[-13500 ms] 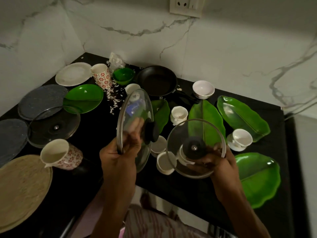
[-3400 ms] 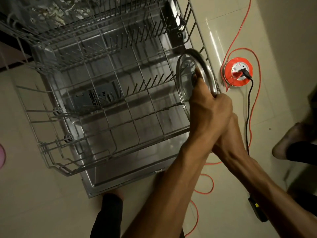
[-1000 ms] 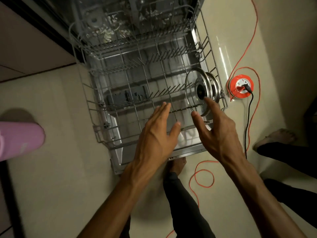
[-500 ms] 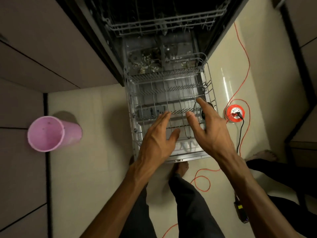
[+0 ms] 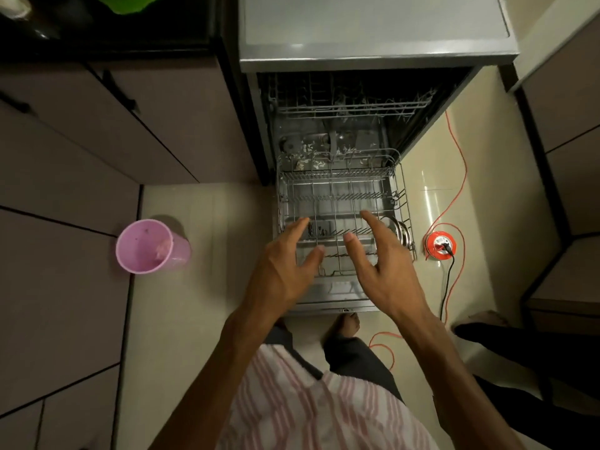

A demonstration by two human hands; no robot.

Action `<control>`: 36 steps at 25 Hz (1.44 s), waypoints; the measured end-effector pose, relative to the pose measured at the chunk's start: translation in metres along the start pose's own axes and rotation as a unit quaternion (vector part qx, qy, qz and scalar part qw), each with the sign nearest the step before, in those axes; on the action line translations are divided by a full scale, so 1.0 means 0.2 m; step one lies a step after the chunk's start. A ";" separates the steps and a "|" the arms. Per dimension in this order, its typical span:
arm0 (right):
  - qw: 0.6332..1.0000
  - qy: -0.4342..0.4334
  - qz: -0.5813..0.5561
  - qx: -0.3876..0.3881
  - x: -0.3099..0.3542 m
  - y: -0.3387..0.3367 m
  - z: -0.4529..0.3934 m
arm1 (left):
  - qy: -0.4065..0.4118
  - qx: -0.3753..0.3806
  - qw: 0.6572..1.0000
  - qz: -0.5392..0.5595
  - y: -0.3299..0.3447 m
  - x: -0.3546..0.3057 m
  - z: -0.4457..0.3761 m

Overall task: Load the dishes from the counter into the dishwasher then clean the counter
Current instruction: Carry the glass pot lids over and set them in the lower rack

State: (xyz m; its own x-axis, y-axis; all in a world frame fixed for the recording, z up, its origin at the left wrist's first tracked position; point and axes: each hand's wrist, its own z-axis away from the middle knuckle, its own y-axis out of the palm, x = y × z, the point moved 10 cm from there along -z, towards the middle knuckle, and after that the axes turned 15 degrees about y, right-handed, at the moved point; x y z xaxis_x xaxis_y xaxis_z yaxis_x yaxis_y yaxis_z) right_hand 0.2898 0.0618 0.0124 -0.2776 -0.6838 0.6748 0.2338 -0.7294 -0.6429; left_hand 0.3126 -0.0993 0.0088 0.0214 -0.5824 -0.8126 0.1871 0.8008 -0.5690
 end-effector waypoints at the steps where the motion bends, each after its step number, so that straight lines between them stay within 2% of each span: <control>1: 1.000 -0.009 0.004 -0.002 0.04 0.00 0.03 | -0.002 -0.011 1.000 0.001 -0.05 -0.01 0.03; 9: 0.999 -0.042 0.018 -0.023 0.26 0.06 0.10 | -0.034 -0.025 0.999 0.000 -0.30 0.02 0.13; 16: 0.998 -0.060 -0.003 -0.029 0.46 0.16 0.08 | 0.020 -0.086 0.996 -0.014 -0.59 0.05 0.05; 26: 0.982 -0.184 0.022 0.044 0.81 0.24 -0.02 | -0.026 -0.182 0.983 0.000 -0.71 0.06 0.13; 32: 0.968 -0.222 0.053 0.100 0.95 0.45 -0.01 | -0.075 -0.259 0.963 -0.013 -0.87 0.16 0.31; 36: 0.960 -0.251 0.060 0.110 1.14 0.62 0.00 | -0.085 -0.292 0.952 -0.027 -1.10 0.25 0.38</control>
State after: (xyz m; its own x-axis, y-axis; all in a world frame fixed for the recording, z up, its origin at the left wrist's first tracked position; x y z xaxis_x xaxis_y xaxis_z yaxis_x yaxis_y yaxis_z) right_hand 0.2552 -0.1853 0.0869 0.2342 -0.6475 0.7252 0.4418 -0.5935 -0.6727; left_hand 0.3464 -0.3154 0.1028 0.1954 -0.5989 -0.7766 -0.3851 0.6814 -0.6224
